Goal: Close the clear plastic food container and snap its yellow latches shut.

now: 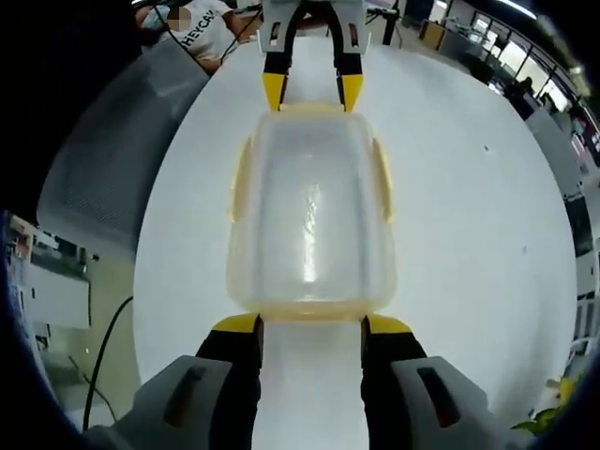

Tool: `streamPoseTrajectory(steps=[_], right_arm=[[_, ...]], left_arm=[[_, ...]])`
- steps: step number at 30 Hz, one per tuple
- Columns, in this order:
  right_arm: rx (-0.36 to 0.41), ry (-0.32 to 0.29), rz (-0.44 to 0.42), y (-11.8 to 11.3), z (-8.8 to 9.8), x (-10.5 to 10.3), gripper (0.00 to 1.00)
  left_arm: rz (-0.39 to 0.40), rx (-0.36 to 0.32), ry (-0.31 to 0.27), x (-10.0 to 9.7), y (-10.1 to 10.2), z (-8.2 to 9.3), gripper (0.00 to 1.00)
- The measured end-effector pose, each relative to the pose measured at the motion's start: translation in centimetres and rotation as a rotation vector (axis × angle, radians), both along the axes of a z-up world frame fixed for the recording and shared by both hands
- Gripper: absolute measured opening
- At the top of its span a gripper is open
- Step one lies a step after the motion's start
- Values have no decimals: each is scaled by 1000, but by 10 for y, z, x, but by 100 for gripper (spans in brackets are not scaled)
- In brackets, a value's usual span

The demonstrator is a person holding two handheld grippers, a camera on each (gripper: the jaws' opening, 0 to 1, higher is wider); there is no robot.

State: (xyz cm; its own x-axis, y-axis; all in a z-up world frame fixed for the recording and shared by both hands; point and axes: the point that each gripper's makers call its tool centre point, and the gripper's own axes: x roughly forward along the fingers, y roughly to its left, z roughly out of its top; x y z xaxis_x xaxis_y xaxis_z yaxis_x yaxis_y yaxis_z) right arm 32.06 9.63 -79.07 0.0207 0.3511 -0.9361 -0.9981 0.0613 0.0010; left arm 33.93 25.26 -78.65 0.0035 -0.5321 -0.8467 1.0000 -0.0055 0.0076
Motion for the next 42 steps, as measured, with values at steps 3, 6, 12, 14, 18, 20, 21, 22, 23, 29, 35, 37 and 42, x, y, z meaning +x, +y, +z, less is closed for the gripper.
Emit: streamPoseTrajectory(steps=[3, 6, 12, 14, 18, 20, 21, 22, 23, 29, 35, 37, 42], right_arm=[[4, 1, -22, -2, 1, 1, 39], [9, 12, -54, -3, 3, 1, 39], [72, 29, -163, -5, 11, 0, 36], [121, 34, -222, -3, 16, 0, 35], [250, 57, -357, 7, 33, 0, 34], [256, 58, -398, 6, 34, 0, 34], [258, 60, -411, 6, 34, 1, 34], [253, 66, -431, 5, 32, 0, 35], [246, 69, -442, 3, 30, 0, 35], [318, 158, -743, -2, 26, 6, 32], [317, 188, -774, 2, 17, -2, 29], [328, 193, -802, 3, 18, -1, 29], [311, 215, -780, 9, 19, -6, 20]], left_arm=[[-12, -8, -13, 1, -1, 0, 34], [-29, -10, -36, 1, -1, 1, 34], [43, -52, -1, 2, 3, 7, 36], [98, -89, 43, 0, 3, 10, 36], [166, -143, 68, 2, 1, 20, 36], [254, -166, 110, 4, 0, 23, 35], [293, -178, 134, 6, -1, 24, 35], [324, -193, 158, 6, -2, 24, 35], [355, -203, 185, 7, -2, 23, 35], [569, -241, 306, 8, -2, 18, 32], [676, -179, 318, 8, 4, 0, 35], [700, -217, 320, 10, -1, 5, 33], [761, -223, 330, 13, -3, 4, 31]])
